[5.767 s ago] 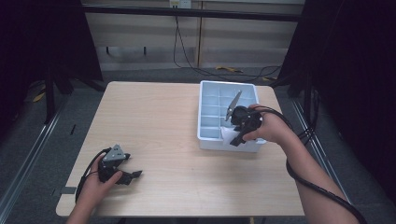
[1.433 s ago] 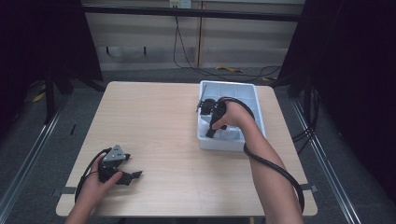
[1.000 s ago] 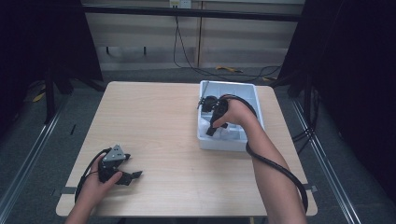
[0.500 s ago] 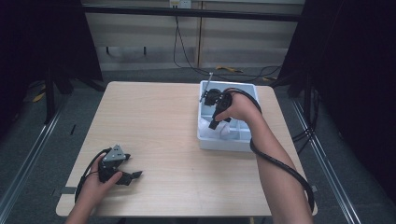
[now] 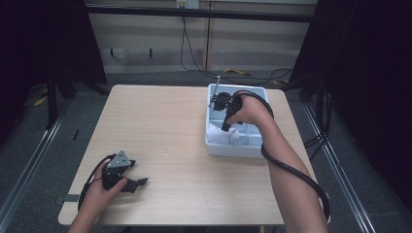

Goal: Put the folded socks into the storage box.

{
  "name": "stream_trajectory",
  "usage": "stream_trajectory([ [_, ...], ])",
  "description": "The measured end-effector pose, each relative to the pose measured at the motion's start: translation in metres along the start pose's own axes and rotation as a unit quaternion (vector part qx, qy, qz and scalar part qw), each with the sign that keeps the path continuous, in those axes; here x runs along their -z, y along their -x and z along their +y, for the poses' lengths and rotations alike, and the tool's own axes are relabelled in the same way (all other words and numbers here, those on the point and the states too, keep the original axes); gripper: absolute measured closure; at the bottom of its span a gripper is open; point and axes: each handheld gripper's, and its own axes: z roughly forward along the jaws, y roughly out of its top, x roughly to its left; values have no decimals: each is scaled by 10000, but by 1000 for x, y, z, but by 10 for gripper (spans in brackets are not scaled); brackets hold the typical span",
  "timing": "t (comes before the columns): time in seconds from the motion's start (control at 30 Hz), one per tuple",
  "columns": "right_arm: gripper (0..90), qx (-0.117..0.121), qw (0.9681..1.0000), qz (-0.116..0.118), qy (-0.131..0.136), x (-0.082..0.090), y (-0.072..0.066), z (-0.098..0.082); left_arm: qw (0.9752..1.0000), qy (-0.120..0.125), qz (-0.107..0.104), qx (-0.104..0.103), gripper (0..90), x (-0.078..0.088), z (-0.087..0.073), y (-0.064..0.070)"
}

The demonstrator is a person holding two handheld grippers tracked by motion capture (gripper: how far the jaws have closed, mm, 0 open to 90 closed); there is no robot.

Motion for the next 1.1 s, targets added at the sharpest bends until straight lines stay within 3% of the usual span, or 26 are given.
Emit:
stream_trajectory([
  [0.13, 843, 71, 9998, -115, -141, 1, -1, 0, 10000, 2, 2, 3, 139, 0, 0, 0],
  [0.3, 897, 168, 9997, -100, -146, -1, -1, -1, 10000, 9, 2, 18, 139, 0, 0, 0],
  [0.6, 899, 201, 9995, -198, -133, -11, 2, 2, 10000, -11, 6, 2, 139, 0, 0, 0],
  [1.1, 898, 282, 9993, -76, -223, -34, 1, 6, 10000, -11, 14, 0, 139, 0, 0, 0],
])
